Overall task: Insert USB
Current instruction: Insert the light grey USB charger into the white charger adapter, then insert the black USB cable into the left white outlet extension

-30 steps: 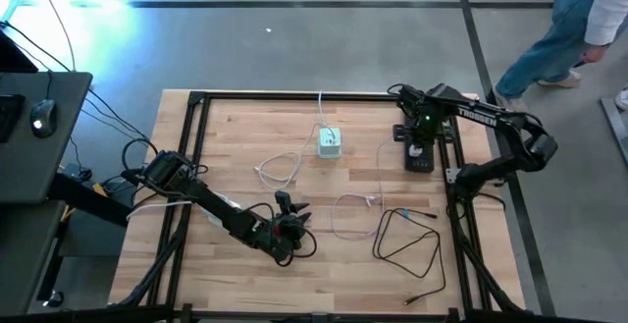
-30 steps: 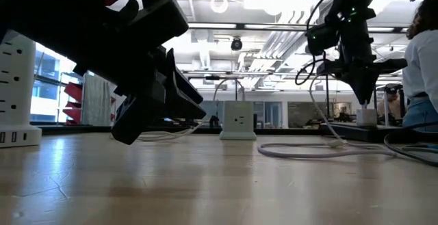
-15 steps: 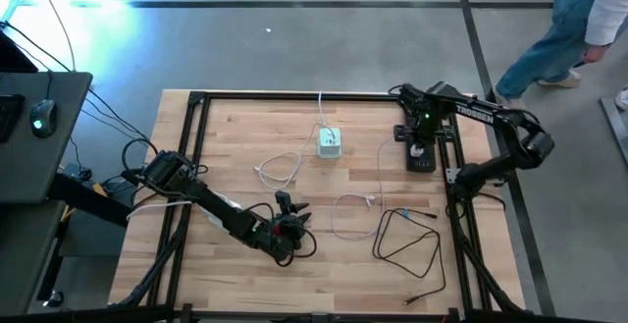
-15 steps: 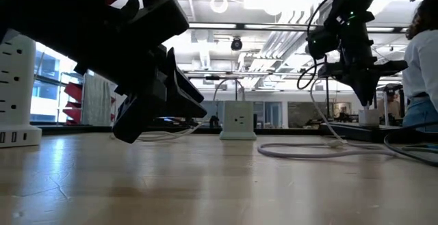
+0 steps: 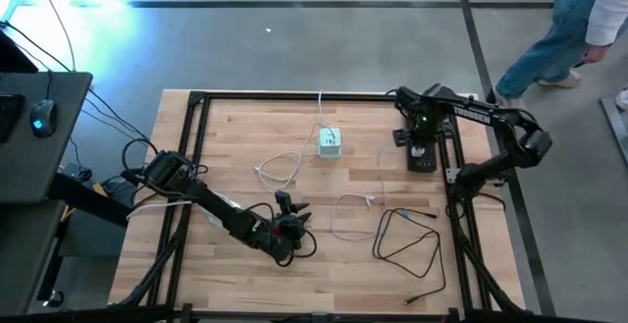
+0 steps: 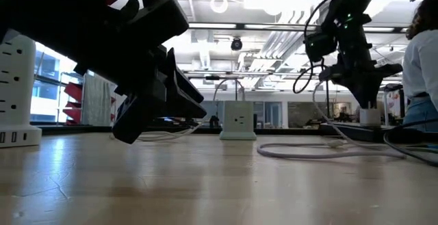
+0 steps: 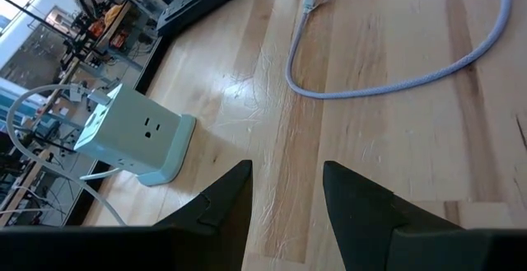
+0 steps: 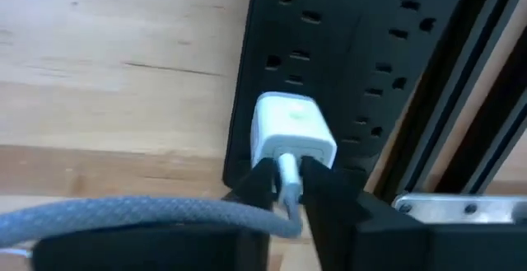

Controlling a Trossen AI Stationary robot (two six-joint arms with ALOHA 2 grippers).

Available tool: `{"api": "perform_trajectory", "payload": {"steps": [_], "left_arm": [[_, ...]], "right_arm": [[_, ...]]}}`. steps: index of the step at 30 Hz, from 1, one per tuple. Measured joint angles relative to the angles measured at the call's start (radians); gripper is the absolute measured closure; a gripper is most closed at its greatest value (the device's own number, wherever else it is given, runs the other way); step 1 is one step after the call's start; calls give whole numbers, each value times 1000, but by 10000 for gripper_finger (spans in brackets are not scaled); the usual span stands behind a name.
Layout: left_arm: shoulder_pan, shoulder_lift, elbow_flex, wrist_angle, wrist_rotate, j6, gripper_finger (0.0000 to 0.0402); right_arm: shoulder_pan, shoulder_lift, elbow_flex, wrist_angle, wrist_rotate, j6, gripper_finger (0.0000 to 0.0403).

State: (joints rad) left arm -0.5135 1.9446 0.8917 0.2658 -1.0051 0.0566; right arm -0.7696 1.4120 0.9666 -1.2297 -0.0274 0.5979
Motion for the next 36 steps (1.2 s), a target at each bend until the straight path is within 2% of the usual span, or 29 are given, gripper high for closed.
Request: {"api": "perform_trajectory", "payload": {"steps": [5, 9, 14, 17, 20, 23, 28, 33, 36], "left_arm": [[0, 0, 0, -2, 0, 16, 273], [1, 0, 0, 1, 0, 19, 273], [3, 0, 0, 10, -3, 27, 273], [3, 0, 0, 11, -3, 31, 273], [3, 0, 0, 20, -10, 42, 273], [3, 0, 0, 22, -10, 42, 273], [3, 0, 0, 48, -25, 70, 273], [3, 0, 0, 80, -27, 79, 273], [3, 0, 0, 79, -27, 79, 273]], "right_arm": [[11, -77, 48, -30, 0, -84, 244], [37, -140, 137, -65, 36, -129, 209], [111, -213, 291, -170, 119, -135, 197], [200, -252, 361, -251, 153, -128, 197], [311, -294, 372, -326, 176, -63, 197], [444, -328, 322, -337, 115, 31, 197], [697, -319, 140, -286, 5, 121, 197], [897, -267, -86, -16, -138, 148, 197], [966, -228, -183, 147, -129, 198, 197]]}}
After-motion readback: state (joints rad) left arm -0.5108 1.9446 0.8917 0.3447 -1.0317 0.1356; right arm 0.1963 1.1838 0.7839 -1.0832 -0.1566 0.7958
